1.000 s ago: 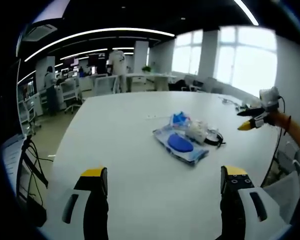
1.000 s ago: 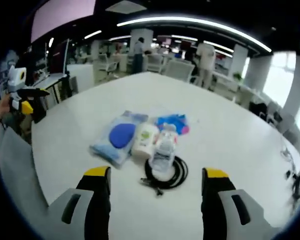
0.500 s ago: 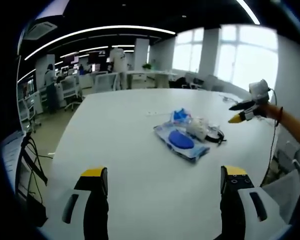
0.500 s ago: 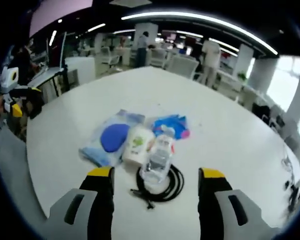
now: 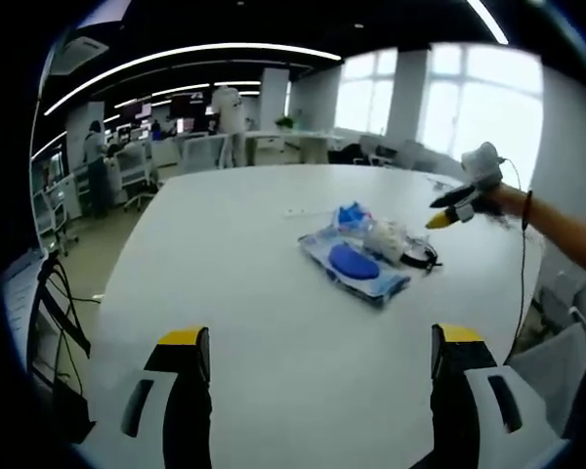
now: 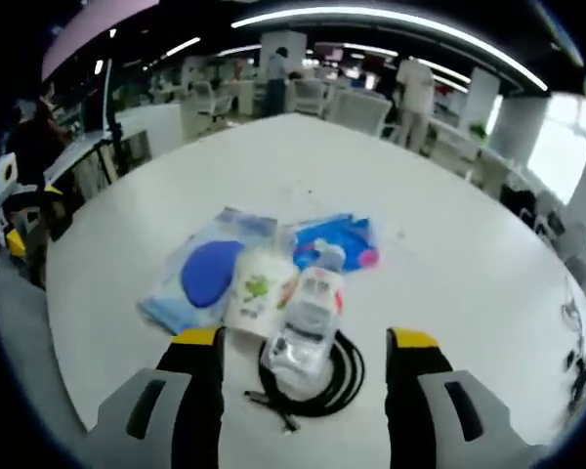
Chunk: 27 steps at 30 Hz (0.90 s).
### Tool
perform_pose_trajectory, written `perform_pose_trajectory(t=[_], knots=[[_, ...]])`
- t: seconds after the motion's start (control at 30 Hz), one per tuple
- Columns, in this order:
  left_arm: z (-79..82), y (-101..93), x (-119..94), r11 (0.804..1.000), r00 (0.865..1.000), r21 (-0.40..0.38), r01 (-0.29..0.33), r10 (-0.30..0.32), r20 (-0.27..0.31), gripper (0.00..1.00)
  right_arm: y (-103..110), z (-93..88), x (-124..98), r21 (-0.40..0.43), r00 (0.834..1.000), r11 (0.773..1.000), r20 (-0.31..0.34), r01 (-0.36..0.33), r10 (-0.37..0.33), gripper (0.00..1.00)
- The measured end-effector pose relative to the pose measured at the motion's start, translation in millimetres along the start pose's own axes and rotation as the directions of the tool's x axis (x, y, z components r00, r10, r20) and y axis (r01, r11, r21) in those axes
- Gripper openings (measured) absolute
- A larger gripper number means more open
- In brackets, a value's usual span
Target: Arrange the tabletop items into an orderly group along one side of the table until the central work area is clear of visible clutter.
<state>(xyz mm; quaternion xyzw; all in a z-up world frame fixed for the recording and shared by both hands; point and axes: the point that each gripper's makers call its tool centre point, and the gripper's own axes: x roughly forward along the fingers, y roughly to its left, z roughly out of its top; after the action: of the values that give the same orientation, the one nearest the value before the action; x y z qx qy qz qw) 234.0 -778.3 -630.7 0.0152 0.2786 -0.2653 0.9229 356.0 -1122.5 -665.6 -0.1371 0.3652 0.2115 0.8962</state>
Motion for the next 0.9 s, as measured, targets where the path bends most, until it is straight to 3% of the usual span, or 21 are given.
perform_pose_trajectory(t=[0.33, 0.8, 0.9], knots=[[-0.9, -1.3, 4.2, 1.000, 1.000, 0.003, 0.015, -0.015, -0.006, 0.92, -6.5, 7.4, 28.1, 0.001, 0.998, 1.000, -0.055, -0.023, 0.023, 0.62], [-4.3, 0.8, 6.5, 1.000, 1.000, 0.004, 0.011, -0.011, -0.020, 0.92, -16.1, 8.6, 54.8, 0.079, 0.993, 0.996, -0.109, -0.035, 0.043, 0.58], [-4.9, -0.8, 8.4, 1.000, 1.000, 0.003, 0.016, -0.016, -0.021, 0.91, -16.6, 9.4, 61.5, 0.046, 0.990, 0.998, -0.138, -0.030, 0.036, 0.58]])
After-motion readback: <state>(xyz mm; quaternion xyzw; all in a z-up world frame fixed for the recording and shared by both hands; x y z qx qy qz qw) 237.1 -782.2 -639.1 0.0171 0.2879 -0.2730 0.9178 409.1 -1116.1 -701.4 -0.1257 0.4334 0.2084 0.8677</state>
